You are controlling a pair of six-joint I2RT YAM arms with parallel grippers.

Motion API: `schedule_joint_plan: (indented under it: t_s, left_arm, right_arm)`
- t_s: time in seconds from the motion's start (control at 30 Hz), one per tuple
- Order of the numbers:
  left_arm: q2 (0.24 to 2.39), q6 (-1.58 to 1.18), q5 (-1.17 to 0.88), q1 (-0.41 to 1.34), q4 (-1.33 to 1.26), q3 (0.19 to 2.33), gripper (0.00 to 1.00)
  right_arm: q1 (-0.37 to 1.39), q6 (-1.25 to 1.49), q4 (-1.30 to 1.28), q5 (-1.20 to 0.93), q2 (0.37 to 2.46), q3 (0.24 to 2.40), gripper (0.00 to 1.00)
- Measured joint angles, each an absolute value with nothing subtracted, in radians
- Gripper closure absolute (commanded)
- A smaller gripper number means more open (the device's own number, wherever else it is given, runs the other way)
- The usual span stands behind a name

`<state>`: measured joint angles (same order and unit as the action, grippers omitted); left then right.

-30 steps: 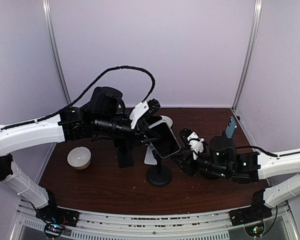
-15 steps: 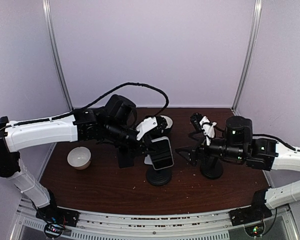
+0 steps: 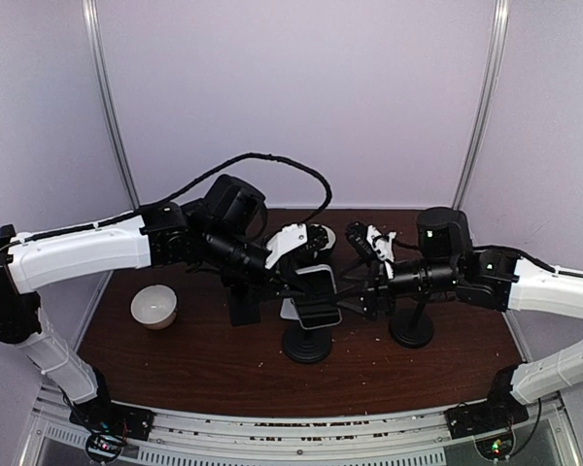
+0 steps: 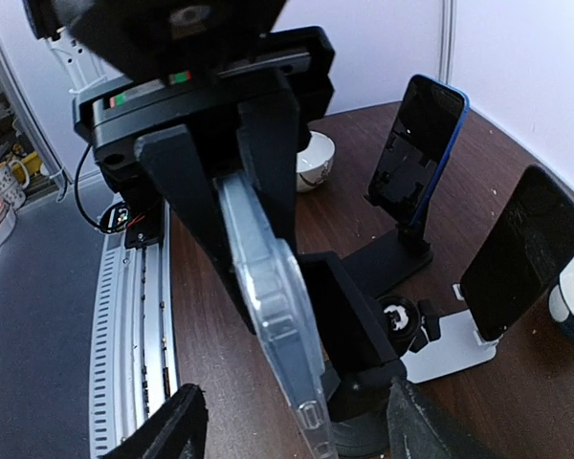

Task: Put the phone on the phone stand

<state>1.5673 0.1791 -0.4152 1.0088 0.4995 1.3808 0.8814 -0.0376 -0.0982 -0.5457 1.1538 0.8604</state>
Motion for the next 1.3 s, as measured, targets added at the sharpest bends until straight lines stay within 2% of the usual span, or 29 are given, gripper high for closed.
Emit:
schedule_joint_plan:
  t_s: [0.1, 0.27, 0.4, 0.47, 0.5, 0.53, 0.6, 0.87, 1.0, 1.07, 1.23, 1.3]
  left_arm:
    - [1.571, 0.189, -0.451, 1.008, 0.501, 1.394, 1.00]
    - [1.573, 0.208, -0.464, 1.010, 0.518, 1.422, 1.00]
    - [1.573, 0.217, -0.472, 1.015, 0.545, 1.427, 1.00]
    - [1.571, 0.213, -0.484, 1.017, 0.559, 1.427, 1.00]
    - [1.569, 0.210, -0.497, 1.016, 0.569, 1.427, 0.97]
    - [1.566, 0.210, -0.506, 1.015, 0.574, 1.427, 0.90]
    - [1.559, 0.207, -0.517, 1.016, 0.572, 1.423, 0.71]
    - [1.430, 0.151, -0.556, 1.013, 0.316, 1.270, 0.58]
    - [1.383, 0.104, -0.568, 1.002, 0.210, 1.203, 0.40]
    - [1.379, 0.085, -0.569, 0.999, 0.181, 1.186, 0.38]
    - [1.339, 0.011, -0.556, 0.996, 0.002, 1.054, 0.56]
    - [1.308, -0.032, -0.550, 0.995, -0.108, 0.969, 0.58]
  right_arm:
    - [0.883, -0.037, -0.089, -0.576, 1.148, 0.859, 0.48]
    - [0.903, -0.037, -0.081, -0.600, 1.148, 0.860, 0.70]
    - [0.907, -0.044, -0.078, -0.599, 1.148, 0.860, 1.00]
    - [0.908, -0.056, -0.080, -0.609, 1.148, 0.860, 1.00]
    - [0.910, -0.064, -0.078, -0.615, 1.148, 0.860, 1.00]
    - [0.910, -0.070, -0.076, -0.623, 1.148, 0.860, 1.00]
    - [0.910, -0.074, -0.075, -0.638, 1.148, 0.862, 1.00]
    - [0.910, -0.076, -0.086, -0.735, 1.175, 0.913, 1.00]
    - [0.903, -0.072, -0.054, -0.785, 1.175, 0.914, 1.00]
    - [0.899, -0.068, -0.027, -0.802, 1.175, 0.914, 1.00]
    - [0.889, -0.034, 0.050, -0.823, 1.175, 0.913, 1.00]
    - [0.884, -0.016, 0.092, -0.828, 1.174, 0.910, 1.00]
